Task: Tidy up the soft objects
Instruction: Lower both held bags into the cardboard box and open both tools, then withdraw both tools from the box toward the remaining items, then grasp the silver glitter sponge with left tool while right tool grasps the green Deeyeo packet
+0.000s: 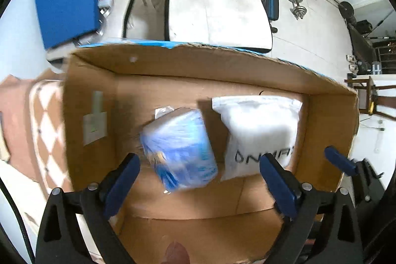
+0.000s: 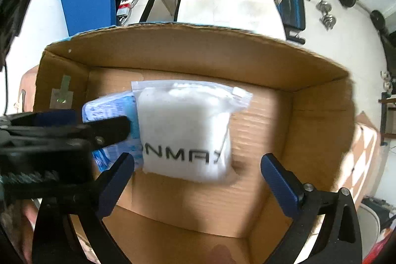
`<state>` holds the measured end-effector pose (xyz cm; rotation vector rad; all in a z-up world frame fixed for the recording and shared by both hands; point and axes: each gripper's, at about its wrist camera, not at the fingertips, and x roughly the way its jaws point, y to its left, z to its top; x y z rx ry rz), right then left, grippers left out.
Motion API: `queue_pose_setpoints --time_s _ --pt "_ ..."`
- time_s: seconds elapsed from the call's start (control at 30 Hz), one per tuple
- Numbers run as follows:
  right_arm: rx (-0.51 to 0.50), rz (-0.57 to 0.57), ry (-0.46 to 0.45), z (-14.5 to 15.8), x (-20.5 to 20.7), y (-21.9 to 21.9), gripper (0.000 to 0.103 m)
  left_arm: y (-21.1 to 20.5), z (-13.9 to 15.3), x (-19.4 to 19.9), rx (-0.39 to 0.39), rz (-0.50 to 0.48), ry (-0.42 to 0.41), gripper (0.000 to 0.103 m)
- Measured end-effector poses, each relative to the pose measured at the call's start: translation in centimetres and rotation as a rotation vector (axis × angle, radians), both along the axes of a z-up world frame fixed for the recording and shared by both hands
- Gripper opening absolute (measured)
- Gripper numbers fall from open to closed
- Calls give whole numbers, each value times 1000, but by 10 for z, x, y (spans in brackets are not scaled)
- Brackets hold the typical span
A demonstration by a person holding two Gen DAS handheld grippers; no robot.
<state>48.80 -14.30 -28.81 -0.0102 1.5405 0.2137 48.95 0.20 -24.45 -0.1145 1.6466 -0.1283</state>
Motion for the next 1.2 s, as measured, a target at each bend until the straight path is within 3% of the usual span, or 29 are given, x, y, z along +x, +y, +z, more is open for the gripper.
queue_pose_setpoints --time_s 0.3,0.53,0.63,0.83,1.07,1.2 --pt "6 -16 -116 45 -48 -19 103 18 46 -68 19 14 -118 99" --pt "23 -33 -163 80 -141 -26 103 46 51 -141 128 44 -212 99" --pt "17 -31 -136 77 -185 -18 103 58 34 -176 194 12 -196 99" --pt "91 -110 25 31 -251 9 103 77 -22 -205 293 -90 -118 99" --pt "77 -169 115 -22 -268 42 103 70 -80 -204 340 -233 -43 99" --pt "78 -182 180 -47 -271 54 97 57 -105 -200 375 -325 -13 99"
